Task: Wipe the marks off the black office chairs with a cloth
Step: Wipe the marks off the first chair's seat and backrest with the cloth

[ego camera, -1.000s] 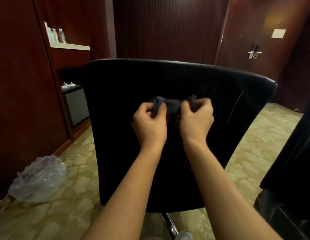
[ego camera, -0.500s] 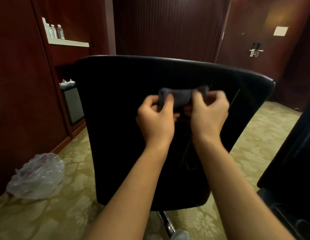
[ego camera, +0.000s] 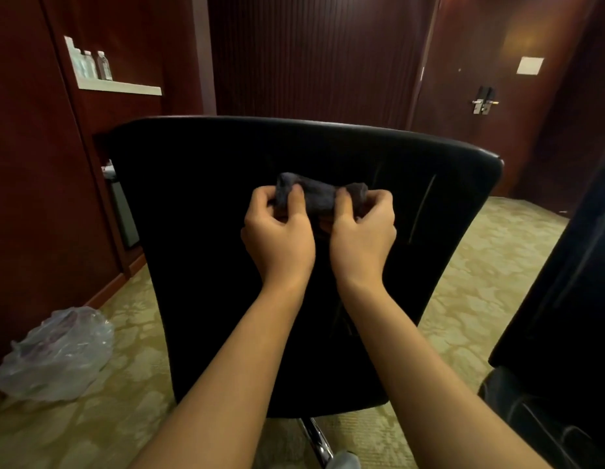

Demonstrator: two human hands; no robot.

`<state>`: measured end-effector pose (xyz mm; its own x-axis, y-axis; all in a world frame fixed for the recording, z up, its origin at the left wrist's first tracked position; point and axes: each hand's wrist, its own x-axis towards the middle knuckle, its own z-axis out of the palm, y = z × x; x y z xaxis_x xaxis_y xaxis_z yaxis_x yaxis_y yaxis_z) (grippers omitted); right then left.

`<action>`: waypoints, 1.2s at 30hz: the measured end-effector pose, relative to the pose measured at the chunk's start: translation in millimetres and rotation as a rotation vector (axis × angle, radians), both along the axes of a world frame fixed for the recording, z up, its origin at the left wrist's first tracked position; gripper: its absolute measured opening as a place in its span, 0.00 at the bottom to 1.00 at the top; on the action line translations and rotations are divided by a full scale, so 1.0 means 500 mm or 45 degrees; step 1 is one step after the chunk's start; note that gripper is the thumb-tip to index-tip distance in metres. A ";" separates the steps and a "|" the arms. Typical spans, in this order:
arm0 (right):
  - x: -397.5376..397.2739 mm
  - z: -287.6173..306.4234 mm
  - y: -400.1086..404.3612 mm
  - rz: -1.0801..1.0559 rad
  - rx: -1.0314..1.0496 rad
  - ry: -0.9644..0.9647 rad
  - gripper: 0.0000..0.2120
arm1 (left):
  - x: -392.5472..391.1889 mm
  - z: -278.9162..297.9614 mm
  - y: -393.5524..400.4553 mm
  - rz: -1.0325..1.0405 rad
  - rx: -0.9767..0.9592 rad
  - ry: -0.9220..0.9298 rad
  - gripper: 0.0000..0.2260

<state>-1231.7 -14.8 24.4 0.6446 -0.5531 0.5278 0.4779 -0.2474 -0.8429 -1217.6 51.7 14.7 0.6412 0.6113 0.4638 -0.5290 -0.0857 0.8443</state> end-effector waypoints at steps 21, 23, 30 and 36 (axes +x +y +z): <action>-0.008 -0.052 0.019 -0.110 -0.091 0.088 0.07 | 0.002 -0.098 0.019 -0.143 -0.068 0.143 0.09; -0.008 -0.095 0.016 -0.073 -0.084 0.204 0.07 | -0.001 -0.132 0.022 -0.198 -0.094 0.232 0.06; -0.040 0.022 -0.024 -0.152 -0.097 -0.089 0.09 | -0.041 -0.002 0.006 -0.320 -0.147 -0.054 0.05; -0.043 0.081 -0.053 -0.167 -0.186 -0.153 0.09 | -0.024 0.048 -0.010 -0.240 -0.021 -0.144 0.07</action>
